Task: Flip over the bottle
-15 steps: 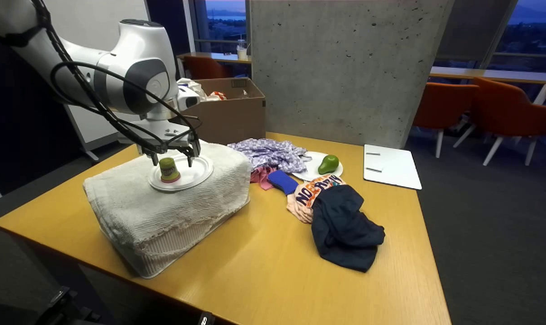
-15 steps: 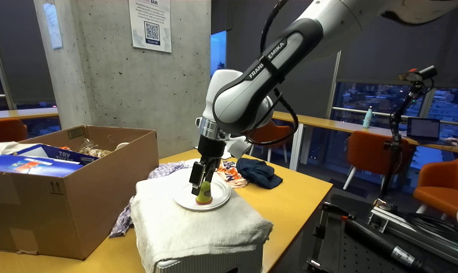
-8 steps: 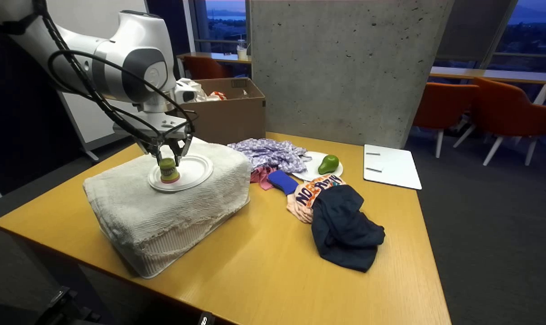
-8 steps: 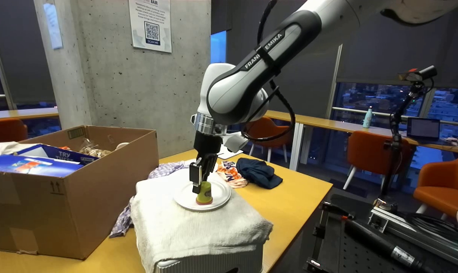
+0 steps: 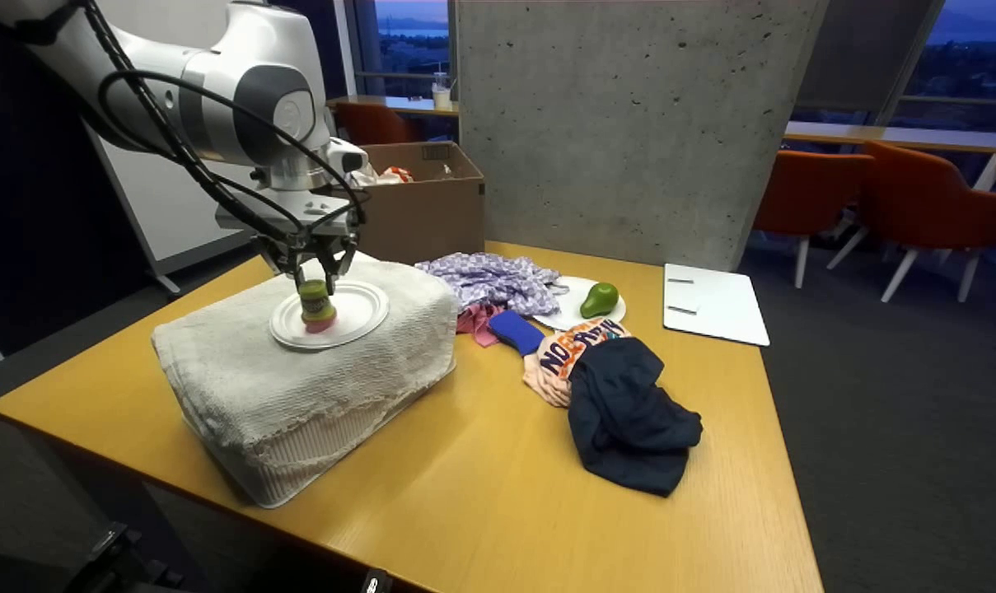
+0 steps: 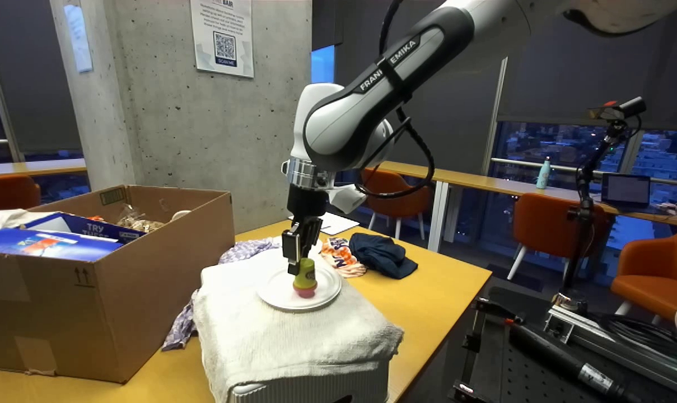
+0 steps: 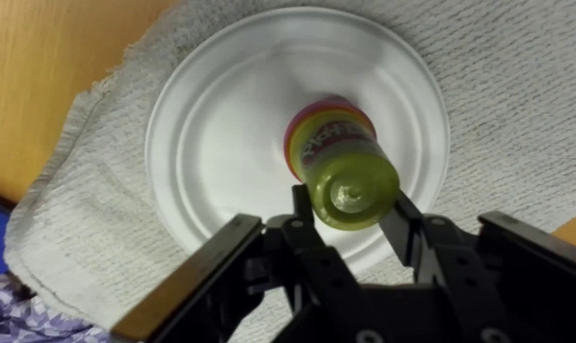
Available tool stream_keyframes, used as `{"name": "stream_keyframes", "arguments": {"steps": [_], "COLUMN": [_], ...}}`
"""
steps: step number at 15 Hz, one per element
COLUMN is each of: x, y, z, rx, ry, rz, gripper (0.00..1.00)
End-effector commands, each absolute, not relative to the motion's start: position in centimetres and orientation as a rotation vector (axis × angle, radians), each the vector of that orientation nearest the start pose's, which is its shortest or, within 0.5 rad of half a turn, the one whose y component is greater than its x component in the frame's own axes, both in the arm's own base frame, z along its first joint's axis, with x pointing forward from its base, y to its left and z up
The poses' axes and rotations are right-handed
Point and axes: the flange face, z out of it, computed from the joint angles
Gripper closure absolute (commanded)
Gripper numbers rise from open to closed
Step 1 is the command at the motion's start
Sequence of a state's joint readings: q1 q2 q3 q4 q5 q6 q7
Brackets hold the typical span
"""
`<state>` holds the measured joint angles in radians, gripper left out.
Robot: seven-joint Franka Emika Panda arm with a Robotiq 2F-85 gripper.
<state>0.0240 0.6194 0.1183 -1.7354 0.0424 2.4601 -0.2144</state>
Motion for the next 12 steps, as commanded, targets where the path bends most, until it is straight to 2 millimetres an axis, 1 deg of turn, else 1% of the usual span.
{"name": "stream_keyframes", "arguments": {"steps": [1,2,4,5,8,10,12], "x": [68.4,68.5,67.9,67.2,65.2,64.1,62.8], "y": [7.4,7.3,7.6,8.1,9.8,10.1,10.1], "z": [27.2,27.8,28.4,28.5,28.0,27.8,27.4], "rx": [-3.082,-3.109,-3.175,-3.194,-3.241,-3.306,-3.407], "ry": [-0.480,-0.493,-0.522,-0.535,-0.505,-0.483,-0.527], "rz": [-0.237,-0.281,-0.396,-0.468,-0.685,-0.774,-0.821], "gripper": [0.84,0.84,0.84,0.84,0.84,0.84,0.84]}}
